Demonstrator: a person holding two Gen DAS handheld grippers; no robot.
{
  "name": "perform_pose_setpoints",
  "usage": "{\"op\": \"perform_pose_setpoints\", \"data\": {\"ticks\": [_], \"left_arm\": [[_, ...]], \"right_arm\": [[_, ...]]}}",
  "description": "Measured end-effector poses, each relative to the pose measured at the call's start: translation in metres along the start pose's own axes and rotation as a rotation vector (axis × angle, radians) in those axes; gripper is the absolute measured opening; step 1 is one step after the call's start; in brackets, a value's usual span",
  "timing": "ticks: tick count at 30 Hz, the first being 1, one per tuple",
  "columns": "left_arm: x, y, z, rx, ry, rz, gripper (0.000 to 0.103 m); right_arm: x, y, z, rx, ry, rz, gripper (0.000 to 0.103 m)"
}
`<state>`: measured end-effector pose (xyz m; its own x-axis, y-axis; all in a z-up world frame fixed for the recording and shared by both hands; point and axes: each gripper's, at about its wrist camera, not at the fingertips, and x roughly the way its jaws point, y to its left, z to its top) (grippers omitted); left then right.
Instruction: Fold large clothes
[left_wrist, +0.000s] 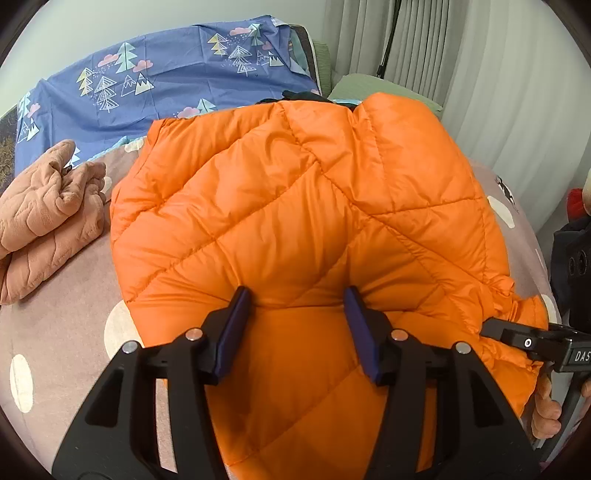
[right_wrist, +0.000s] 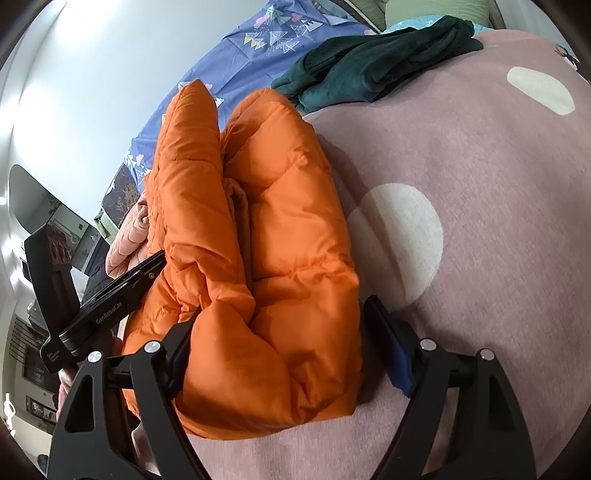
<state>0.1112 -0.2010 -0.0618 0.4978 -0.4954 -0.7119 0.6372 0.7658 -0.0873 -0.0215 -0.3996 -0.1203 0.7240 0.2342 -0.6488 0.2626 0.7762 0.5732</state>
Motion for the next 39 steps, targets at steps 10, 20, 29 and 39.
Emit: {"op": "perform_pose_setpoints", "data": {"ticks": [10, 20, 29, 39], "left_arm": [[-0.005, 0.007, 0.009, -0.011, 0.012, -0.002, 0.062], [0.008, 0.13, 0.03, -0.378, 0.002, 0.026, 0.092], [0.064, 0.153, 0.018, -0.555, 0.037, -0.313, 0.091], [-0.018, 0.121, 0.123, -0.227, -0.166, -0.125, 0.034]], "right_arm": [[0.013, 0.005, -0.002, -0.003, 0.047, 0.076, 0.053], [0.008, 0.001, -0.008, -0.018, 0.048, 0.092, 0.048], [0.023, 0.012, -0.002, -0.032, 0.09, 0.083, 0.059], [-0.009, 0.101, 0.056, -0.293, -0.102, 0.077, 0.026]]}}
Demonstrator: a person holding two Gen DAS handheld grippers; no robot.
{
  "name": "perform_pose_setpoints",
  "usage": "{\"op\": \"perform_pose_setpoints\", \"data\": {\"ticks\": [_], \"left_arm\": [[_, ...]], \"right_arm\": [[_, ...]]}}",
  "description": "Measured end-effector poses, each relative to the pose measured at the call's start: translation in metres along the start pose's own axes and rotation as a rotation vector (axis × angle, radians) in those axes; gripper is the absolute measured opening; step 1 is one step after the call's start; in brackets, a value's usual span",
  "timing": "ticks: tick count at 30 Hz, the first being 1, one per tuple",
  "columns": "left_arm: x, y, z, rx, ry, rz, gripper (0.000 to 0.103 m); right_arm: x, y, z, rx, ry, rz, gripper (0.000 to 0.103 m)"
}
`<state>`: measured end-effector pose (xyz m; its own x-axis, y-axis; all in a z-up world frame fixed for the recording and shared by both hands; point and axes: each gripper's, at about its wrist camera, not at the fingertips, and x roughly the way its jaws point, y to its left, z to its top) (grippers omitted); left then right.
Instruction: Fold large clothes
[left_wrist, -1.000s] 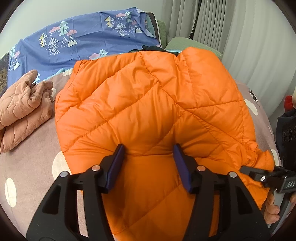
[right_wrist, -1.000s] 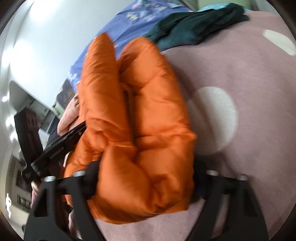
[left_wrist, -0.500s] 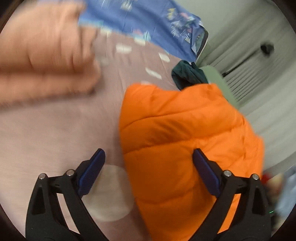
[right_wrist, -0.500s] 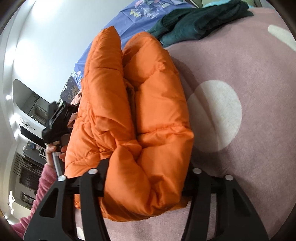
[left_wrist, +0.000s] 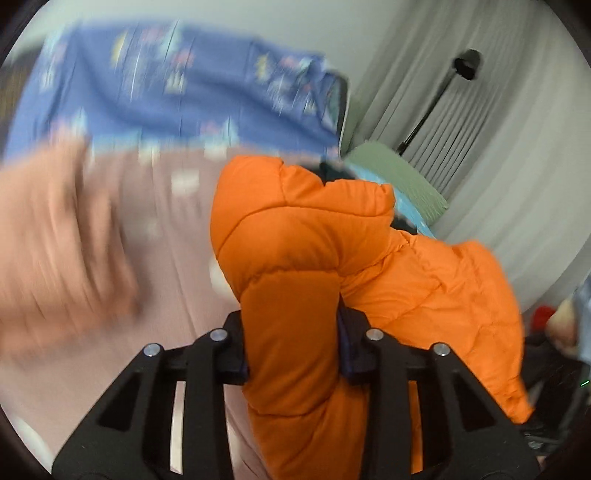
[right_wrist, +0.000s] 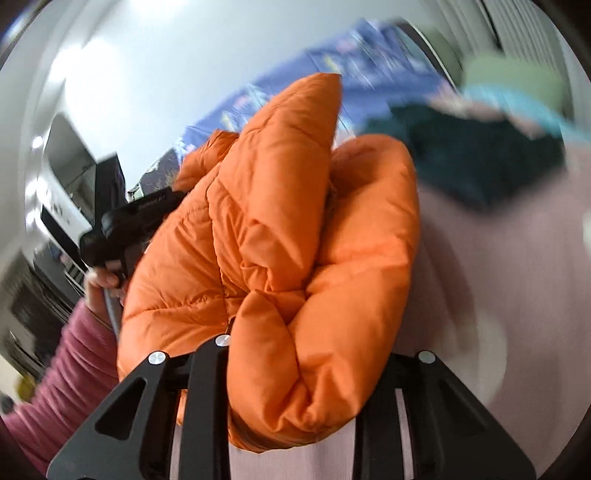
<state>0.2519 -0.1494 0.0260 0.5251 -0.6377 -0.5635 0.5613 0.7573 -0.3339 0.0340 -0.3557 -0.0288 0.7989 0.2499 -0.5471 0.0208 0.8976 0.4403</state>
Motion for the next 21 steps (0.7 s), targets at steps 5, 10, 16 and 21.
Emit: {"op": "perform_pose_setpoints", "data": {"ticks": [5, 10, 16, 21], "left_arm": [[-0.019, -0.012, 0.081, 0.175, -0.121, 0.151, 0.034], [-0.003, 0.023, 0.149, 0.206, -0.149, 0.306, 0.034], [0.07, 0.069, 0.178, 0.222, -0.122, 0.463, 0.035], [0.172, 0.111, 0.146, 0.212, 0.081, 0.727, 0.056]], "right_arm": [[0.037, 0.021, 0.076, -0.075, -0.07, 0.042, 0.026], [0.111, 0.024, 0.138, -0.07, -0.082, 0.088, 0.026], [0.209, 0.009, 0.16, -0.061, -0.083, -0.026, 0.026], [0.298, -0.052, 0.131, 0.082, 0.115, -0.211, 0.037]]}}
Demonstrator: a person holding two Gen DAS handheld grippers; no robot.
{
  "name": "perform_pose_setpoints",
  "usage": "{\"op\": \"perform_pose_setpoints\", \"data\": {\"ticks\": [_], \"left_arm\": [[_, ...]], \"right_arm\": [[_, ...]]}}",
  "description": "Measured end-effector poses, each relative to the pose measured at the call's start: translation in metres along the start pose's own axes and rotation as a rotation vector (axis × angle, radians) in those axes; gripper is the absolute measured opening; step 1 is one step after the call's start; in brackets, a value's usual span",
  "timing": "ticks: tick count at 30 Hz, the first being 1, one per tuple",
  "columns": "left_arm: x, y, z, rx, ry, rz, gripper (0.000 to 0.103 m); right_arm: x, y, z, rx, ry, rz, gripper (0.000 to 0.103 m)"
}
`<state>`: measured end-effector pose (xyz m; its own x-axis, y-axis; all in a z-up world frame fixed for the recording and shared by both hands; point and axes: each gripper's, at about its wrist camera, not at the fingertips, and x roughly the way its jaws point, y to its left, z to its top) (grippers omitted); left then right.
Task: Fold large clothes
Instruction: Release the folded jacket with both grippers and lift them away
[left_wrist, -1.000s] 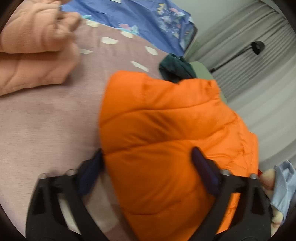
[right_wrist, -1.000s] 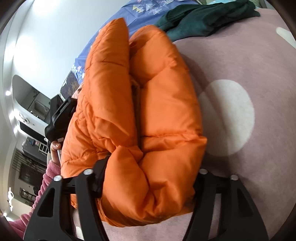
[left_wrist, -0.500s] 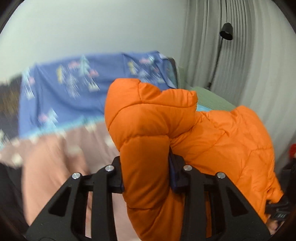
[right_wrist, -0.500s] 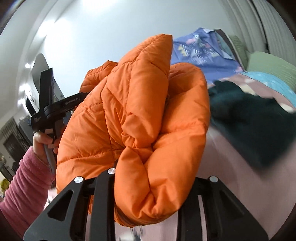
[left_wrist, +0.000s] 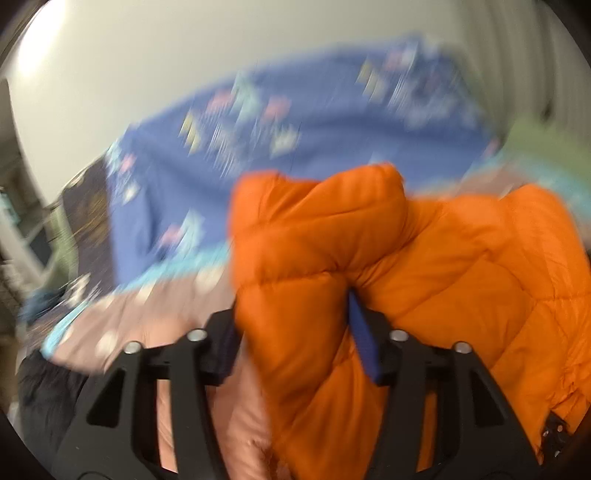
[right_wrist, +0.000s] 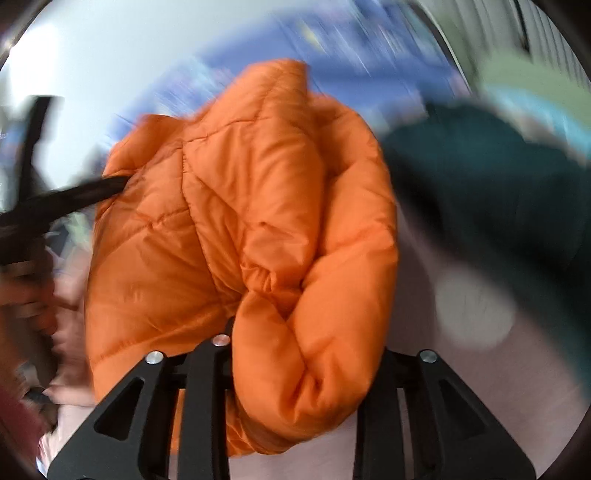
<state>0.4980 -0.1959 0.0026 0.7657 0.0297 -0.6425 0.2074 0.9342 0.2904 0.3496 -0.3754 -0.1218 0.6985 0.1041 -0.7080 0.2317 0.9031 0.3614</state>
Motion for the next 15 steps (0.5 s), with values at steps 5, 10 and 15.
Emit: {"op": "perform_pose_setpoints", "data": {"ticks": [5, 10, 15], "left_arm": [[0.005, -0.019, -0.048, 0.021, 0.01, -0.081, 0.056], [-0.053, -0.008, -0.077, 0.002, -0.031, -0.248, 0.071], [-0.102, -0.016, -0.121, 0.059, -0.048, -0.305, 0.078]], "right_arm": [[0.003, -0.009, 0.002, 0.038, -0.036, -0.037, 0.039], [-0.015, -0.01, -0.006, 0.061, -0.045, -0.086, 0.069], [-0.07, -0.013, -0.017, 0.013, -0.087, -0.078, 0.07]]}}
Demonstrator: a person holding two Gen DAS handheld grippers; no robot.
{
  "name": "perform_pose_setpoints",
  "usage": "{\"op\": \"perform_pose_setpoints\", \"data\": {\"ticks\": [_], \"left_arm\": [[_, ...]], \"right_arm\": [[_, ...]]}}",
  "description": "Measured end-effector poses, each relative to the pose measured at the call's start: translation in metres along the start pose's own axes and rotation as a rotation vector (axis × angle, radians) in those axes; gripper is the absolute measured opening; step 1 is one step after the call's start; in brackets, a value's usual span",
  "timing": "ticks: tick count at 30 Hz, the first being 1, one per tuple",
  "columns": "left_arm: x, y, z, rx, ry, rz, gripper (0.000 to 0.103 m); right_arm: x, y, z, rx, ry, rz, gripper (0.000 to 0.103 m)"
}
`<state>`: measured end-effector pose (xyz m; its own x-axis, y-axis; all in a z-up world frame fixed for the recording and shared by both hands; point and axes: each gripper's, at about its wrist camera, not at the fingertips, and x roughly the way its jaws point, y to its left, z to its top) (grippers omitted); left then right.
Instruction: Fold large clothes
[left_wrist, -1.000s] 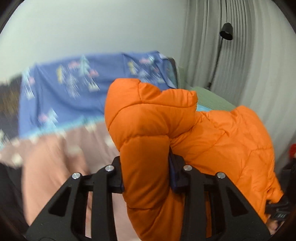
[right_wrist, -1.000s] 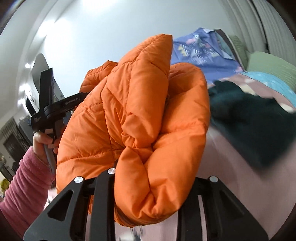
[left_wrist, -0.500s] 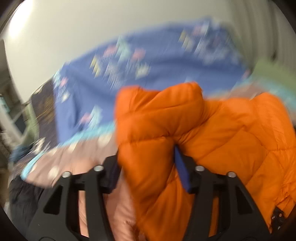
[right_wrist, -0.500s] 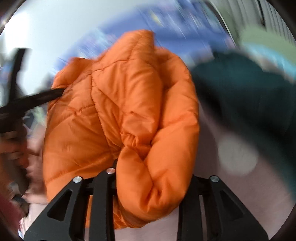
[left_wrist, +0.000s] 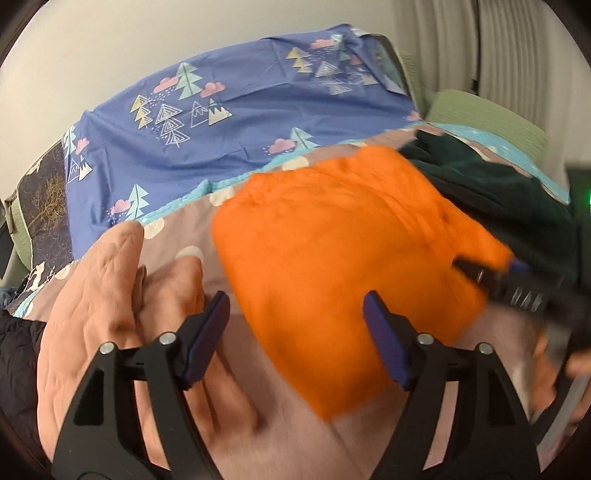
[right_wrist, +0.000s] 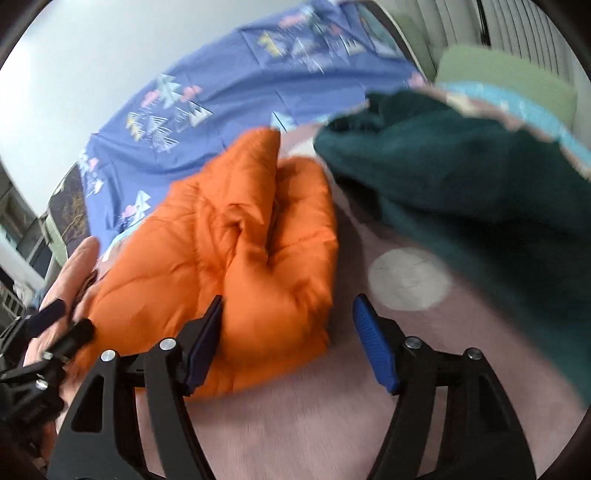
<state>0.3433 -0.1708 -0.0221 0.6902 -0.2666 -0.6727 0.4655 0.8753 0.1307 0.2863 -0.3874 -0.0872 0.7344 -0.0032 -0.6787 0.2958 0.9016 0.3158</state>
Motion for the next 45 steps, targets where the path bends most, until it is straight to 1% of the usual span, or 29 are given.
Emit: {"op": "perform_pose_setpoints", "data": {"ticks": [3, 4, 7, 9, 11, 15, 16, 20, 24, 29, 33, 38, 45], "left_arm": [[-0.021, -0.001, -0.016, -0.032, -0.016, -0.012, 0.082], [-0.029, -0.002, -0.02, -0.045, -0.026, -0.014, 0.085], [-0.059, -0.004, -0.032, -0.096, -0.069, -0.024, 0.09], [-0.079, -0.008, -0.039, -0.108, -0.096, -0.029, 0.094], [-0.103, -0.014, -0.048, -0.115, -0.121, -0.023, 0.096], [-0.148, -0.024, -0.067, -0.139, -0.132, -0.025, 0.099], [-0.155, -0.026, -0.071, -0.137, -0.132, -0.021, 0.099], [-0.193, -0.041, -0.088, -0.115, -0.139, 0.015, 0.101], [-0.23, -0.048, -0.109, -0.128, -0.154, 0.0, 0.101], [-0.26, -0.048, -0.126, -0.168, -0.154, -0.024, 0.101], [-0.281, -0.053, -0.139, -0.162, -0.175, -0.019, 0.101], [-0.295, -0.053, -0.149, -0.175, -0.179, -0.024, 0.101], [-0.301, -0.056, -0.155, -0.172, -0.182, -0.022, 0.101]], "right_arm": [[-0.05, 0.004, -0.015, -0.091, -0.05, -0.043, 0.071], [-0.062, 0.005, -0.02, -0.108, -0.062, -0.055, 0.074], [-0.103, 0.009, -0.042, -0.162, -0.09, -0.065, 0.076], [-0.124, 0.012, -0.055, -0.176, -0.102, -0.065, 0.078], [-0.151, 0.015, -0.07, -0.182, -0.123, -0.065, 0.081], [-0.197, 0.024, -0.099, -0.198, -0.169, -0.065, 0.083], [-0.207, 0.026, -0.105, -0.202, -0.179, -0.067, 0.086], [-0.237, 0.032, -0.123, -0.201, -0.204, -0.085, 0.088], [-0.258, 0.032, -0.133, -0.181, -0.206, -0.068, 0.089], [-0.276, 0.032, -0.147, -0.181, -0.205, -0.086, 0.089], [-0.285, 0.039, -0.156, -0.199, -0.211, -0.092, 0.089], [-0.293, 0.045, -0.163, -0.222, -0.215, -0.105, 0.089], [-0.299, 0.045, -0.168, -0.225, -0.214, -0.122, 0.089]]}}
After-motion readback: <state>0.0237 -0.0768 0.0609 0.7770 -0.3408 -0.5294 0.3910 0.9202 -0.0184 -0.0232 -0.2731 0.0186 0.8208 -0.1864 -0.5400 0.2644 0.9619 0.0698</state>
